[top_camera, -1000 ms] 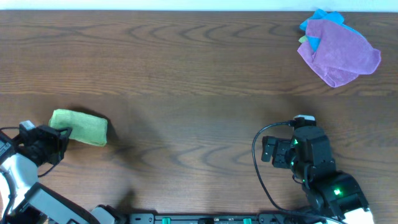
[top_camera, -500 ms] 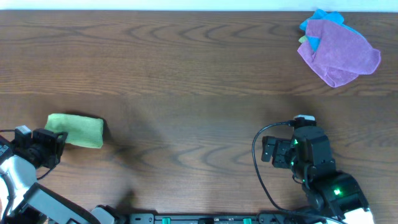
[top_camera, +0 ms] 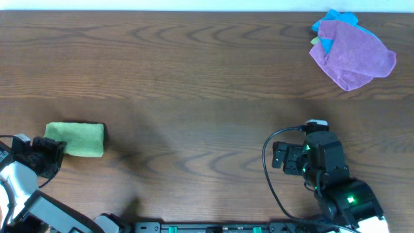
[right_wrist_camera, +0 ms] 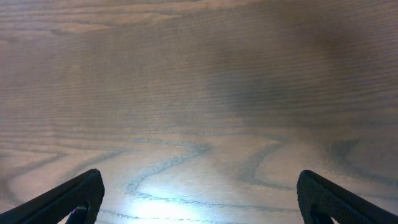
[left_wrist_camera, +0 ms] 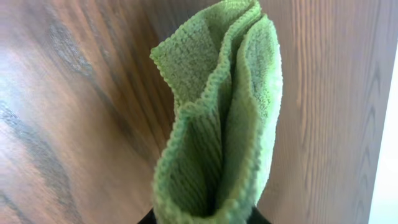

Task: Fold the cloth
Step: 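Lower the bundle flat and open the left gripper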

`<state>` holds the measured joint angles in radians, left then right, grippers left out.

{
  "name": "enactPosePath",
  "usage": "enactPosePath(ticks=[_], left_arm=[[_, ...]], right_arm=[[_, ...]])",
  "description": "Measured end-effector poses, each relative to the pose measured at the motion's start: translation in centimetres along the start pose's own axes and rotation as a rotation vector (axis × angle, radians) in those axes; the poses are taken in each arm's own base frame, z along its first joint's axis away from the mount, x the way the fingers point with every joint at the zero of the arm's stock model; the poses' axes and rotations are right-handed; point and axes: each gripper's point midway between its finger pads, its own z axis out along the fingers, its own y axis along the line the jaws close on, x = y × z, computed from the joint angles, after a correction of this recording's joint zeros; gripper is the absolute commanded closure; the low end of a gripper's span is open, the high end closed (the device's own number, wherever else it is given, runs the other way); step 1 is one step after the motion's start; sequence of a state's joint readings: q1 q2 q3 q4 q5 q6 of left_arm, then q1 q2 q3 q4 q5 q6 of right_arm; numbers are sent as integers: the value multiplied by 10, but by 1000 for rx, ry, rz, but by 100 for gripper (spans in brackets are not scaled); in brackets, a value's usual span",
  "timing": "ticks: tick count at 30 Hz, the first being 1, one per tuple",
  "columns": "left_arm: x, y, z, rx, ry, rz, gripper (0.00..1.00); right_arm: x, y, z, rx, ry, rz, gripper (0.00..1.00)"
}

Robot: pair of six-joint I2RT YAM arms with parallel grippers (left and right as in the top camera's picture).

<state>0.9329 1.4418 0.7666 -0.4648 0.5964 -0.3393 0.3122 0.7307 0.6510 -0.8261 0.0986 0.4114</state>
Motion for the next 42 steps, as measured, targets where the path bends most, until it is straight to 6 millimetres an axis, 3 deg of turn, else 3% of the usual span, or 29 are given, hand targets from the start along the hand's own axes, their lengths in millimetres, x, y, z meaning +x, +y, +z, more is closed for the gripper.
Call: enactPosePath(ticks=[12, 21, 24, 36, 42], left_arm=[[-14, 12, -5, -31, -54, -18, 51], [-19, 14, -10, -1, -65, -46, 20], [-18, 12, -10, 9, -60, -46, 3], [-9, 2, -12, 67, -20, -55, 5], [-1, -7, -33, 50, -18, -61, 5]], right_arm=[[0, 0, 0, 0, 0, 0, 1], [0, 0, 0, 0, 0, 0, 1], [0, 0, 0, 0, 0, 0, 1], [0, 0, 0, 0, 0, 0, 1], [0, 0, 0, 0, 0, 0, 1]])
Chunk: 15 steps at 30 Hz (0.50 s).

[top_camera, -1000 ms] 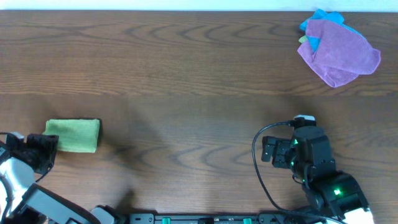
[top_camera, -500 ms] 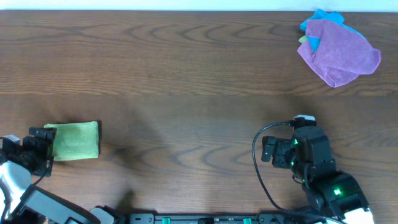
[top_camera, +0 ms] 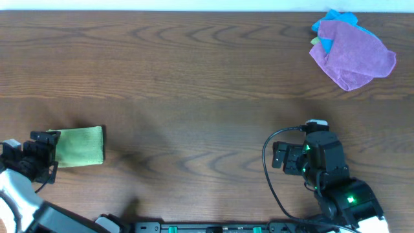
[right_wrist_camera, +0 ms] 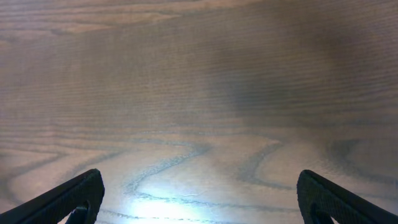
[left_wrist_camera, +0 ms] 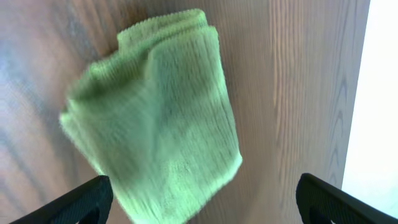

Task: Fold the cloth
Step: 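Lower the bundle flat and open the left gripper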

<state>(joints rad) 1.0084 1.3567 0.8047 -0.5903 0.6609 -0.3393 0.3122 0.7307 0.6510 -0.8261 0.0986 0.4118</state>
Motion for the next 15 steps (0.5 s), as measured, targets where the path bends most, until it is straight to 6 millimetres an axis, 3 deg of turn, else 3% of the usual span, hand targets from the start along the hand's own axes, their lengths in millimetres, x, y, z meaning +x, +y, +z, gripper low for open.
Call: enactPosePath(ticks=[10, 15], left_arm=[[22, 1, -26, -61, 1, 0, 5], [36, -18, -27, 55, 66, 23, 5]], right_arm=[[0, 0, 0, 0, 0, 2, 1], [0, 0, 0, 0, 0, 2, 1]])
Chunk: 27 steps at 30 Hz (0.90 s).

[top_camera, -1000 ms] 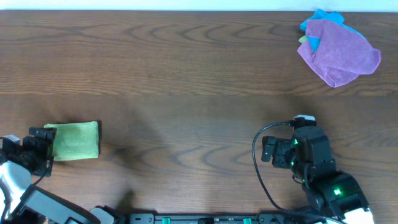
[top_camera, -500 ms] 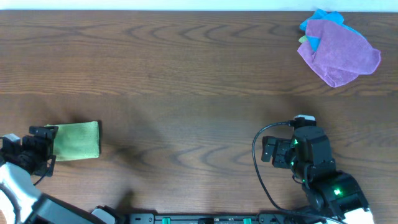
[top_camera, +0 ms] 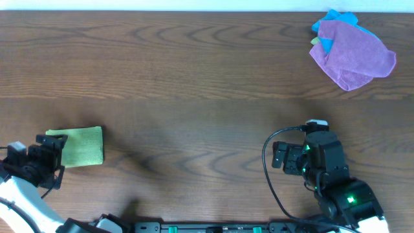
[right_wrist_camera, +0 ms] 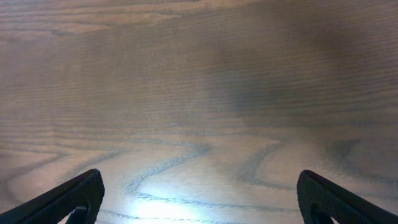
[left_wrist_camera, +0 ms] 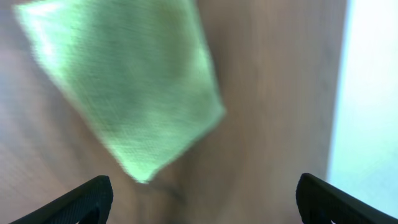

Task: Fold the cloth

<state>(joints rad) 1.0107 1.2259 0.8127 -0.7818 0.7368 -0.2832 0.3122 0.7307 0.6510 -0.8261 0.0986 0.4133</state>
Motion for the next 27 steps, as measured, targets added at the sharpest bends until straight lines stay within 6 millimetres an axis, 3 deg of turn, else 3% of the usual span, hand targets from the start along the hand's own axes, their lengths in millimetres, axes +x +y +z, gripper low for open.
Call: enactPosePath(ticks=[7, 17, 27], left_arm=[[26, -41, 6, 179, 117, 84, 5], [74, -105, 33, 281, 233, 349, 5], [101, -126, 49, 200, 316, -21, 5]], right_arm=[[0, 0, 0, 1, 0, 0, 1], [0, 0, 0, 0, 0, 0, 1], [0, 0, 0, 0, 0, 0, 1]])
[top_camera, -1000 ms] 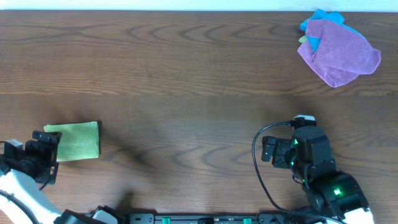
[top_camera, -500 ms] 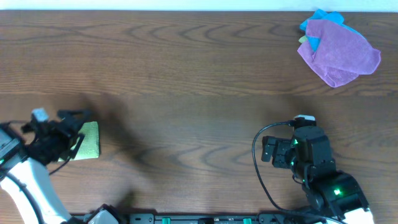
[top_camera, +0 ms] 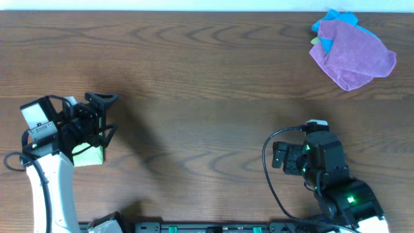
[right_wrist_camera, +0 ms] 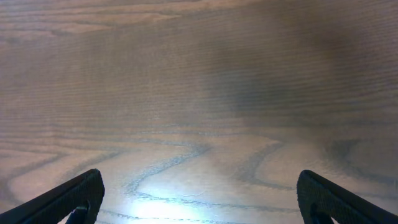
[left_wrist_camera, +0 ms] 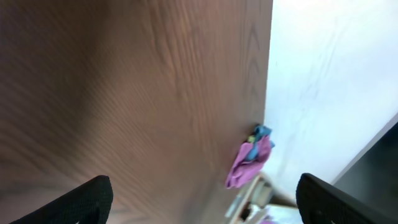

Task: Fold the cloth

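The green cloth (top_camera: 88,155) lies folded into a small pad near the table's front left; only part of it shows in the overhead view, under my left arm. My left gripper (top_camera: 107,115) is raised above it, pointing right, open and empty. In the left wrist view its fingertips (left_wrist_camera: 74,199) frame bare table and the cloth is out of sight. My right gripper (top_camera: 276,156) rests low at the front right, open, with only wood grain between its fingers (right_wrist_camera: 68,199).
A pile of purple and blue cloths (top_camera: 352,52) sits at the back right corner, small in the left wrist view too as the purple pile (left_wrist_camera: 249,163). The brown wooden table (top_camera: 207,77) ends at a white wall behind.
My left gripper was low, just left of the green cloth, facing it. Now it is higher and over the cloth, pointing across the table, and the cloth has left its view. The right arm has not moved.
At first my left gripper was shut on the edge of the folded green cloth. Then it stood open with the cloth lying flat before it, let go. It then sat a little back from the cloth, and now it is raised above it.
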`<state>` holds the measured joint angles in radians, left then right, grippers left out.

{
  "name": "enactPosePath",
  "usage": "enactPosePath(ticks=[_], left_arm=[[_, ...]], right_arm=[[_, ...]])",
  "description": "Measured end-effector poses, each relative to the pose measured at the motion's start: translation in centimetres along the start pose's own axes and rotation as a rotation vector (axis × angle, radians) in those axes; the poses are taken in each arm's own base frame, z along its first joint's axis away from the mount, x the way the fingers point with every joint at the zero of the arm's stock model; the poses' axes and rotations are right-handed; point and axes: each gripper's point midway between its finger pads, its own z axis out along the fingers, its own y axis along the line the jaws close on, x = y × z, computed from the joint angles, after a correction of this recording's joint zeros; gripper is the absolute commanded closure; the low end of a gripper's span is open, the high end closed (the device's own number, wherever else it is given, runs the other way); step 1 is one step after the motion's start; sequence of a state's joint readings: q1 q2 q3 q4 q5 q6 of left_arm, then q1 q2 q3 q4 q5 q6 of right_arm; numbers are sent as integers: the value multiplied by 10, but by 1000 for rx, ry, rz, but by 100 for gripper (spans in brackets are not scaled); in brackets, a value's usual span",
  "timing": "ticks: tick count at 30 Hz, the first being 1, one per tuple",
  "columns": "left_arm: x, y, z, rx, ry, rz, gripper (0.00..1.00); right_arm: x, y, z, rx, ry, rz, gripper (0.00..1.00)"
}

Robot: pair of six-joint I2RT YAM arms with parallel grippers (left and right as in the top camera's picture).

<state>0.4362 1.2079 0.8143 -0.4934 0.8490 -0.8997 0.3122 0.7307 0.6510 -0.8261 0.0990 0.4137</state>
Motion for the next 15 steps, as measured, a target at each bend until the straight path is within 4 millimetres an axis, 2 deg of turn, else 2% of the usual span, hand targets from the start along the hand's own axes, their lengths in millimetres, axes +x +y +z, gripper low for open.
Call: enactPosePath(ticks=[5, 9, 12, 15], left_arm=[[-12, -10, 0, 27, -52, 42, 5], [-23, -35, 4, 77, -138, 281, 5], [-14, -57, 15, 98, -170, 518, 5], [5, -67, 27, 75, -194, 693, 5]], right_arm=[[0, 0, 0, 0, 1, 0, 1], [0, 0, 0, 0, 0, 0, 1], [0, 0, 0, 0, 0, 0, 1], [0, 0, 0, 0, 0, 0, 1]])
